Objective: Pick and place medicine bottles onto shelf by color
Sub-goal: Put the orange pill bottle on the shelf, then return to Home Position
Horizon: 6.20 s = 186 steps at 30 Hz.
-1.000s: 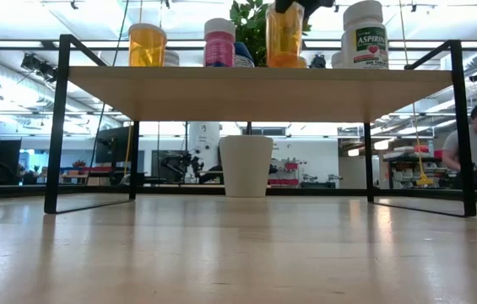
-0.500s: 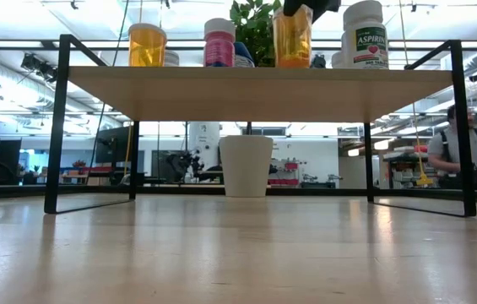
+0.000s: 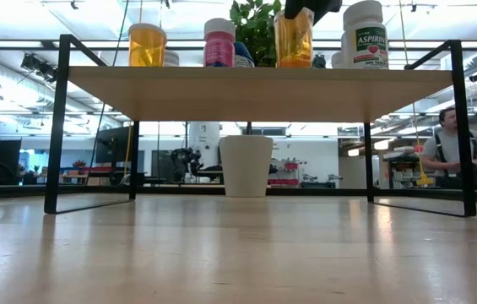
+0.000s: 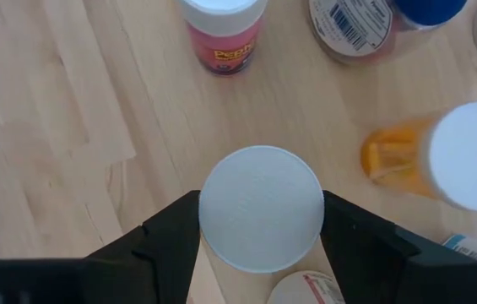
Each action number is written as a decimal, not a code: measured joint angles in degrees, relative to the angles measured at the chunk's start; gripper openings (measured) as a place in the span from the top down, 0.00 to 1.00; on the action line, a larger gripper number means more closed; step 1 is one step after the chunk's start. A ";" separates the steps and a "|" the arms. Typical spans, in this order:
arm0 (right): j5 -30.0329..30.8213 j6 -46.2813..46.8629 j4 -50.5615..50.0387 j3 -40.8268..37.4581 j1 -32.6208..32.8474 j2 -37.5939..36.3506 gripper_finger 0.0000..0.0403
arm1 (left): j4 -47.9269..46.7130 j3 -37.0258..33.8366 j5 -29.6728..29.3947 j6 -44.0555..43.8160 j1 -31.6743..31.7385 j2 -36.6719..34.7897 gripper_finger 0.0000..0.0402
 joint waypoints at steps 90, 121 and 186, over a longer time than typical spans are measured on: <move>20.25 8.44 21.56 -21.37 -5.77 -45.31 0.99 | 59.94 -82.06 1.50 -7.82 4.43 -66.76 0.99; 19.73 15.23 72.51 -90.60 -17.95 -98.70 0.99 | 80.55 -115.31 -11.53 -19.91 4.53 -89.59 1.00; -16.94 -20.15 92.46 -108.72 -20.74 -98.47 0.97 | 81.96 -133.13 -13.09 11.65 4.64 -89.37 0.92</move>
